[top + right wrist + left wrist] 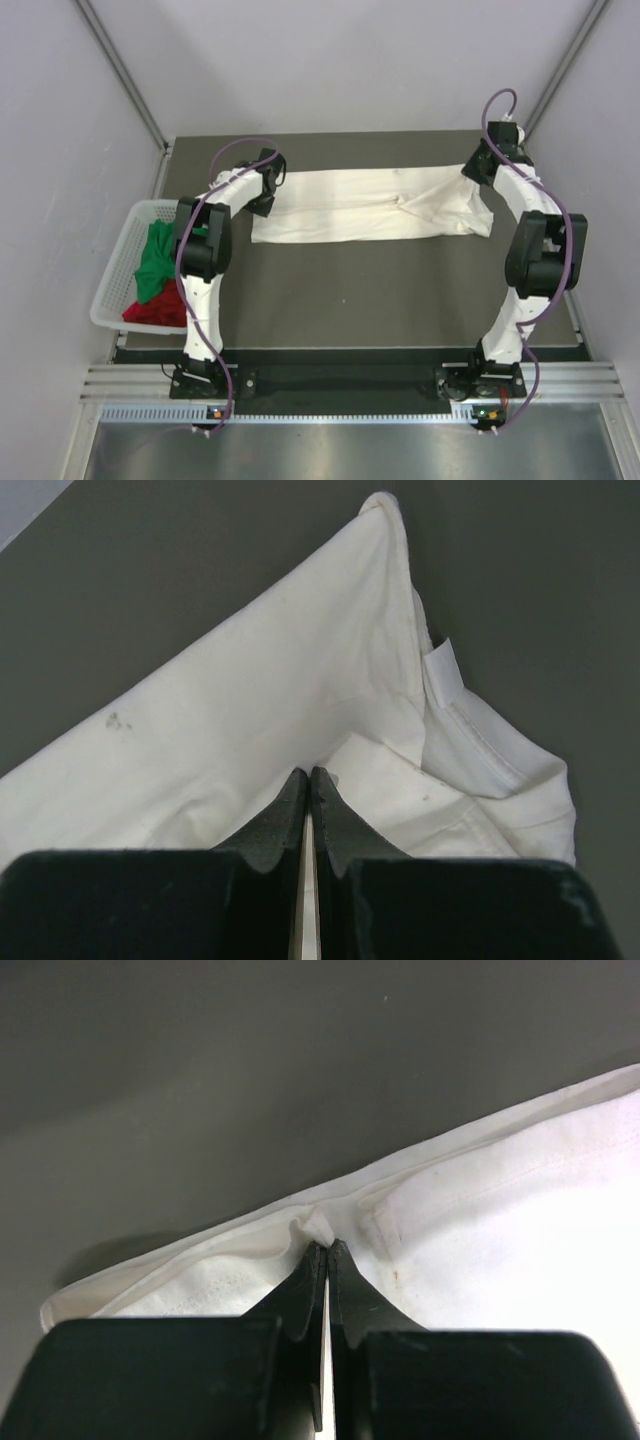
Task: Fold and stack the t-shirts
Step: Fold the tshirt
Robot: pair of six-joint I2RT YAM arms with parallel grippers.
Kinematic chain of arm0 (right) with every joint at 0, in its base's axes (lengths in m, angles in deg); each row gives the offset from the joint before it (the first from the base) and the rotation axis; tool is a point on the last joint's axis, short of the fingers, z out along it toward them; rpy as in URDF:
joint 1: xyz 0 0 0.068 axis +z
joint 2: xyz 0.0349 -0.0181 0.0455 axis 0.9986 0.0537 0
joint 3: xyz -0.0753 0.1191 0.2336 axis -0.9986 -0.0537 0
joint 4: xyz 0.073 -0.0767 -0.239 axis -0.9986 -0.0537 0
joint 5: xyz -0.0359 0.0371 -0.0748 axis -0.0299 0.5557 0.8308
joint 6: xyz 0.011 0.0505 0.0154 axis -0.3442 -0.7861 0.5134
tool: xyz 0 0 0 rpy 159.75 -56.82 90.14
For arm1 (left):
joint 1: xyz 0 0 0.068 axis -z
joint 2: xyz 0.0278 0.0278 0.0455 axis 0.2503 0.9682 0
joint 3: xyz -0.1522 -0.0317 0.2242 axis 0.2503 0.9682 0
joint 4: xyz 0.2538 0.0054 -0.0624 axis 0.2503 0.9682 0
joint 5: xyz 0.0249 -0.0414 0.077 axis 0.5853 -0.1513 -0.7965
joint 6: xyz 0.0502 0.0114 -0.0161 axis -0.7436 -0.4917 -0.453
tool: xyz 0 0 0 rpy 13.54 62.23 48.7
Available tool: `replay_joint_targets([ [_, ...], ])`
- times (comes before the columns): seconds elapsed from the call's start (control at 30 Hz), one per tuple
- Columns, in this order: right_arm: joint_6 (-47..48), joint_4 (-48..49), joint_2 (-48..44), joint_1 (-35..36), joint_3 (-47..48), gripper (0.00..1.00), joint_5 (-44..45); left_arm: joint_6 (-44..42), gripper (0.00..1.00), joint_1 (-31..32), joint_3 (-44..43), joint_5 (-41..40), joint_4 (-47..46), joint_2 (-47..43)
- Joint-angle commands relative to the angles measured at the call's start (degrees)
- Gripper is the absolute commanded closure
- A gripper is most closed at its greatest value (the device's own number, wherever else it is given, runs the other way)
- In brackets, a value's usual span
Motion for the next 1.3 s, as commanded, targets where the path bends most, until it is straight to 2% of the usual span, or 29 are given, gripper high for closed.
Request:
replay_joint_targets([
  [0.0,0.1,3.1,2.0,-0.8,3.5,1.0,-1.1,0.7,1.0,-0.4,-0.7,-1.7,-1.2,-0.6],
  [0.57,-0.6,4.8,0.5,-1.7,-0.9,1.0,2.3,3.9,1.0,-0.4,2.0,-3.4,-2.7,-3.5],
  [0.83,-0.8,4.8,0.2,-1.7,-0.3,1.0,2.2,4.5,1.0,-0.4,3.1,-3.7,-3.7,-3.9],
  [1.03,-0.9,5.2,0.7,-1.9,-0.1,1.0,2.3,3.8,1.0,-0.4,6.1,-3.9,-8.9,-5.5],
  [1.27,-0.5,6.0,3.3,-1.9,1.6,1.0,-0.3,2.5,1.0,-0.4,4.4,-2.9,-9.5,-2.9],
])
